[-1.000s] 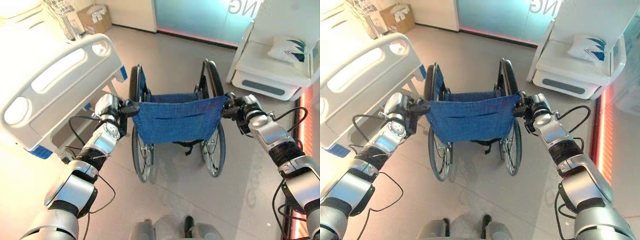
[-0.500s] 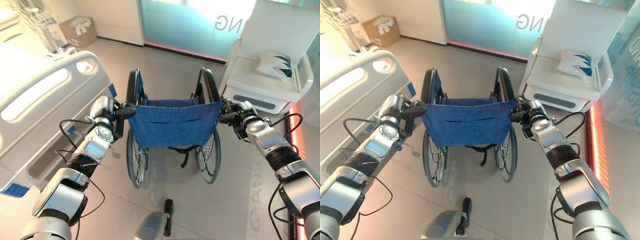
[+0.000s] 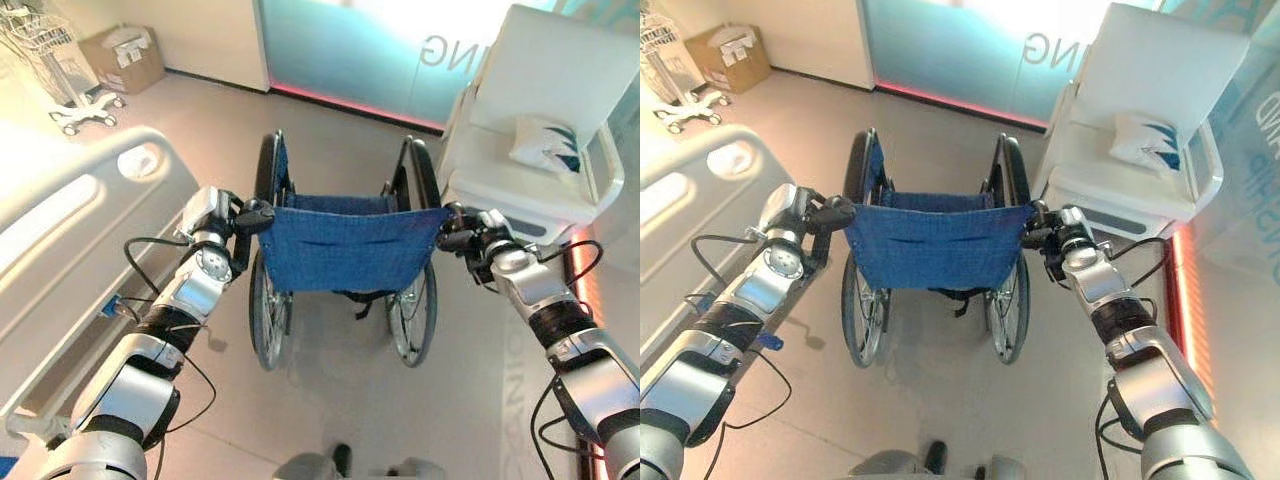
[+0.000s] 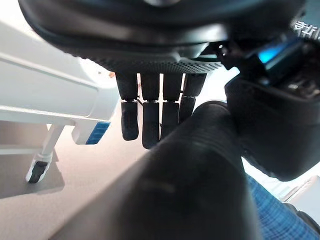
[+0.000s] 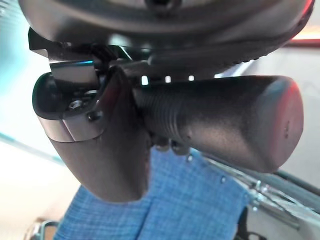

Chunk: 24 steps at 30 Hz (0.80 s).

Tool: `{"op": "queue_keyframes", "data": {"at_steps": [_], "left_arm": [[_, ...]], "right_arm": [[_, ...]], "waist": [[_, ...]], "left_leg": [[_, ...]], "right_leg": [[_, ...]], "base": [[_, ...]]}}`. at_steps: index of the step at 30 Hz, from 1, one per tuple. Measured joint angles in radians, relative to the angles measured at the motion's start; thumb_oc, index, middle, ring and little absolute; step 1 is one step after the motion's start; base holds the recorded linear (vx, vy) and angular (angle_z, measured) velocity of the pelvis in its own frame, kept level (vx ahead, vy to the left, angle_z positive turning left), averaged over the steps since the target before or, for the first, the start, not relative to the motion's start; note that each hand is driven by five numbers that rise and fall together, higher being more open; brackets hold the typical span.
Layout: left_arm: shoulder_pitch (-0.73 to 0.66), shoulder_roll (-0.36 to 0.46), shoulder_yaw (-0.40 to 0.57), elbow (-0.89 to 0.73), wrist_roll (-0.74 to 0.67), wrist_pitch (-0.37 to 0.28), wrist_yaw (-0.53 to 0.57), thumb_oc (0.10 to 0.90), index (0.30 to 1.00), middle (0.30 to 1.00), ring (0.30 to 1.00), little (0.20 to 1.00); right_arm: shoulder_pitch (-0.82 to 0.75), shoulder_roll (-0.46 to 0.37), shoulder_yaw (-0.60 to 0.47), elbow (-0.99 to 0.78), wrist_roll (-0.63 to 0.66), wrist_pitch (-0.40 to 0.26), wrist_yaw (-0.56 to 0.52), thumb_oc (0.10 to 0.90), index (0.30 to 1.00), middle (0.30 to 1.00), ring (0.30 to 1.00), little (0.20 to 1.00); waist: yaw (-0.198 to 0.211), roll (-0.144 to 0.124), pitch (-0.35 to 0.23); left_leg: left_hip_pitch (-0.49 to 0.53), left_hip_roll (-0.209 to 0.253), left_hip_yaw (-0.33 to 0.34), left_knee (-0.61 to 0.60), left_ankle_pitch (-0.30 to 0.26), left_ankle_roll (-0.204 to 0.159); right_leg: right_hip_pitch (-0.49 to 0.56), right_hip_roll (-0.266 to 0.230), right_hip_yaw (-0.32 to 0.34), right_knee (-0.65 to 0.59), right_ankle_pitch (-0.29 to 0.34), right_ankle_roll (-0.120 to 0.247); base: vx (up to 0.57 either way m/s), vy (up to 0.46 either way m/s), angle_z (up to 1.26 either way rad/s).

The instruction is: Push the wheelchair next to the bed

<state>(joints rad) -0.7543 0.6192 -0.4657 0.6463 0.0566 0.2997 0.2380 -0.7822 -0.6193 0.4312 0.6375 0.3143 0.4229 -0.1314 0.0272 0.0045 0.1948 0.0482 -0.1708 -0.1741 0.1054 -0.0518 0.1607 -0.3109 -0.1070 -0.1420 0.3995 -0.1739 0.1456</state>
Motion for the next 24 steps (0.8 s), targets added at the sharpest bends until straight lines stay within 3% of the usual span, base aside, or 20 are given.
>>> {"op": "queue_keyframes", "data": {"at_steps": [2,3,5,9,11,13,14,17,18,20,21,23,24], "left_arm": [[-0.021,0.002,-0.021,0.013,0.000,-0.001,-0.006,0.400,0.300,0.300,0.300,0.300],[-0.026,0.003,-0.028,0.018,-0.001,-0.001,-0.011,0.400,0.300,0.300,0.300,0.300],[-0.036,-0.008,-0.036,0.032,-0.002,0.000,-0.016,0.400,0.300,0.300,0.300,0.300],[-0.067,-0.016,-0.029,0.048,-0.005,0.003,-0.027,0.400,0.300,0.300,0.300,0.300],[-0.106,-0.027,-0.038,0.082,-0.012,0.004,-0.033,0.400,0.300,0.300,0.300,0.300],[-0.115,-0.053,-0.044,0.109,-0.010,0.011,-0.038,0.400,0.300,0.300,0.300,0.300],[-0.115,-0.054,-0.048,0.108,-0.009,0.012,-0.039,0.400,0.300,0.300,0.300,0.300],[-0.113,-0.055,-0.058,0.111,-0.009,0.012,-0.039,0.400,0.300,0.300,0.300,0.300],[-0.103,-0.057,-0.057,0.114,-0.009,0.011,-0.039,0.400,0.300,0.300,0.300,0.300],[-0.094,-0.050,-0.055,0.110,-0.006,0.003,-0.039,0.400,0.300,0.300,0.300,0.300],[-0.086,-0.050,-0.046,0.104,0.009,-0.003,-0.039,0.400,0.300,0.300,0.300,0.300],[-0.081,-0.046,-0.047,0.105,0.025,-0.012,-0.039,0.400,0.300,0.300,0.300,0.300],[-0.075,-0.045,-0.048,0.105,0.026,-0.012,-0.039,0.400,0.300,0.300,0.300,0.300]], "right_arm": [[-0.001,-0.003,-0.009,-0.007,0.000,0.016,0.002,0.400,0.300,0.300,0.300,0.300],[-0.001,-0.003,-0.015,-0.012,-0.001,0.036,0.007,0.400,0.300,0.300,0.300,0.300],[-0.003,-0.018,-0.015,-0.027,-0.005,0.055,0.016,0.400,0.300,0.300,0.300,0.300],[-0.068,-0.049,-0.007,-0.027,-0.011,0.097,0.058,0.400,0.300,0.300,0.300,0.300],[-0.097,-0.064,0.001,-0.025,-0.011,0.107,0.061,0.400,0.300,0.300,0.300,0.300],[-0.096,-0.077,0.016,-0.005,-0.009,0.107,0.078,0.400,0.300,0.300,0.300,0.300],[-0.095,-0.078,0.017,0.002,-0.008,0.107,0.083,0.400,0.300,0.300,0.300,0.300],[-0.095,-0.080,0.020,0.006,-0.002,0.106,0.091,0.400,0.300,0.300,0.300,0.300],[-0.094,-0.080,0.031,0.012,0.002,0.101,0.091,0.400,0.300,0.300,0.300,0.300],[-0.093,-0.076,0.045,0.013,0.008,0.092,0.085,0.400,0.300,0.300,0.300,0.300],[-0.092,-0.075,0.046,0.016,0.012,0.092,0.082,0.400,0.300,0.300,0.300,0.300],[-0.092,-0.065,0.051,0.028,0.015,0.087,0.074,0.400,0.300,0.300,0.300,0.300],[-0.090,-0.060,0.053,0.030,0.014,0.086,0.073,0.400,0.300,0.300,0.300,0.300]], "waist": [[-0.050,-0.037,0.015],[-0.063,-0.053,0.019],[-0.074,-0.056,0.018],[-0.091,-0.058,0.015],[-0.098,-0.053,0.013],[-0.112,-0.025,0.001],[-0.114,-0.023,0.001],[-0.108,-0.023,0.000],[-0.104,-0.019,-0.003],[-0.086,-0.026,-0.004],[-0.076,-0.047,-0.003],[-0.021,-0.088,0.015],[-0.009,-0.087,0.016]], "left_leg": [[0.029,-0.027,-0.001,0.004,-0.039,0.004],[0.054,-0.034,0.021,0.022,-0.059,0.036],[0.080,-0.036,0.048,0.046,-0.103,0.031],[0.114,-0.036,0.001,0.064,-0.160,0.007],[0.129,-0.007,-0.002,0.068,-0.191,-0.049],[0.161,0.074,0.045,0.067,-0.218,-0.095],[0.164,0.095,0.072,0.081,-0.215,-0.101],[0.142,0.174,0.213,0.241,-0.196,-0.141],[0.115,0.206,0.253,0.351,-0.178,-0.166],[0.048,0.237,0.261,0.484,-0.172,-0.185],[0.018,0.236,0.264,0.464,-0.172,-0.185],[-0.056,0.148,0.244,0.345,-0.175,-0.176],[-0.083,0.128,0.247,0.322,-0.174,-0.177]], "right_leg": [[-0.046,-0.039,0.032,-0.192,0.096,0.046],[-0.048,-0.045,0.053,-0.274,0.126,0.051],[-0.053,-0.040,0.062,-0.266,0.148,0.020],[0.002,-0.006,0.086,-0.232,0.197,-0.036],[0.021,0.004,0.062,-0.221,0.286,-0.093],[0.062,0.033,-0.015,-0.199,0.248,-0.139],[0.076,0.043,-0.030,-0.200,0.229,-0.154],[0.130,0.070,-0.080,-0.205,0.174,-0.185],[0.155,0.085,-0.086,-0.205,0.160,-0.200],[0.192,0.114,-0.050,-0.232,0.148,-0.211],[0.214,0.115,-0.026,-0.262,0.157,-0.216],[0.273,0.110,0.055,-0.320,0.167,-0.222],[0.288,0.111,0.059,-0.332,0.167,-0.222]], "base": [[0.51,-0.180,1.05],[0.43,-0.179,0.65],[0.46,-0.241,0.47],[0.45,-0.303,0.47],[0.49,-0.357,0.58],[0.37,-0.315,0.76],[0.29,-0.291,0.67],[0.34,-0.320,0.36],[0.24,-0.189,0.24],[0.32,-0.212,0.16],[0.34,-0.146,0.00],[0.46,-0.081,-0.36],[0.46,-0.045,-0.57]]}}
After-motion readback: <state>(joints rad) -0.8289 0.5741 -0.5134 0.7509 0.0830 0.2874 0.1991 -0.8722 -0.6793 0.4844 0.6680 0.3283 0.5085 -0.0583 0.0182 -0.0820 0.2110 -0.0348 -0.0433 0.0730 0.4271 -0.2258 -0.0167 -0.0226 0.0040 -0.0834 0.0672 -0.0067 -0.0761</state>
